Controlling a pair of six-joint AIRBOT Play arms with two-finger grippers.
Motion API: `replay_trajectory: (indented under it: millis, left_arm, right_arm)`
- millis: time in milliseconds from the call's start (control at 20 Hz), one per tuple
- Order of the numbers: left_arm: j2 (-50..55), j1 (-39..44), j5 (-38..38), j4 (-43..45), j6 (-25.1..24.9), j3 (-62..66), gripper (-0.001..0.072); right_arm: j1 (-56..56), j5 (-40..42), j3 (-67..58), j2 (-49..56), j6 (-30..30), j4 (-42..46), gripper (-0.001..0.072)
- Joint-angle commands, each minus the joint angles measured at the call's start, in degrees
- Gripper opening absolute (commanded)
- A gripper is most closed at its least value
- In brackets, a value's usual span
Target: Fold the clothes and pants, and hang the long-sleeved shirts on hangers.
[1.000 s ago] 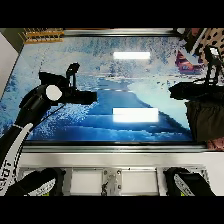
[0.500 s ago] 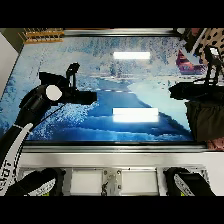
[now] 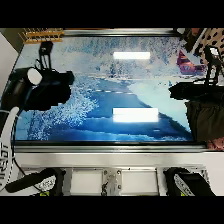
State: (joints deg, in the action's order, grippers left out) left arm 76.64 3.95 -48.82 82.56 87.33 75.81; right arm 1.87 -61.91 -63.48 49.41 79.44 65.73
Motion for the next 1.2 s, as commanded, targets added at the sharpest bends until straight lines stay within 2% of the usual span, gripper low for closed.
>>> replay_trajectory:
  millis: [0,200,550,600,650,700,750,800,1150]
  left_arm:
    - [8.94,-9.27,-4.44,5.53,0.09,8.87,0.0689]
    - [20.15,-12.37,-7.21,6.03,0.09,13.4,0.069]
    - [31.71,-9.86,-11.47,6.45,0.13,18.03,0.0688]
    - [32.26,-9.42,-12.26,6.45,1.07,18.47,0.062]
    - [32.68,-8.98,-13.25,6.32,1.79,19.02,0.0372]
    - [32.83,-8.63,-13.94,6.27,2.27,19.63,0.0241]
    - [32.65,-8.09,-14.58,6.12,2.25,20.33,0.006]
    - [32.15,-7.63,-15.32,5.77,2.25,21.35,0.0009]
    - [14.71,3.43,-17.35,5.75,1.97,34.23,0.0009]
  right_arm:
    - [-0.04,0.0,0.02,0.02,0.02,-0.02,0.0025]
    - [-0.04,0.0,0.02,0.02,0.02,-0.02,0.0024]
    - [-0.04,0.0,0.02,0.02,0.02,-0.02,0.0025]
    - [-0.04,0.0,0.02,0.02,0.0,-0.02,0.0024]
    - [-0.04,0.0,0.02,0.02,0.02,-0.02,0.0024]
    - [-0.04,0.0,0.02,0.02,0.02,-0.02,0.0024]
    - [-0.04,0.0,0.02,0.02,0.02,-0.02,0.0025]
    - [-0.04,0.0,0.02,0.02,0.02,0.0,0.0024]
    - [-0.04,0.0,0.02,0.02,0.02,-0.02,0.0024]
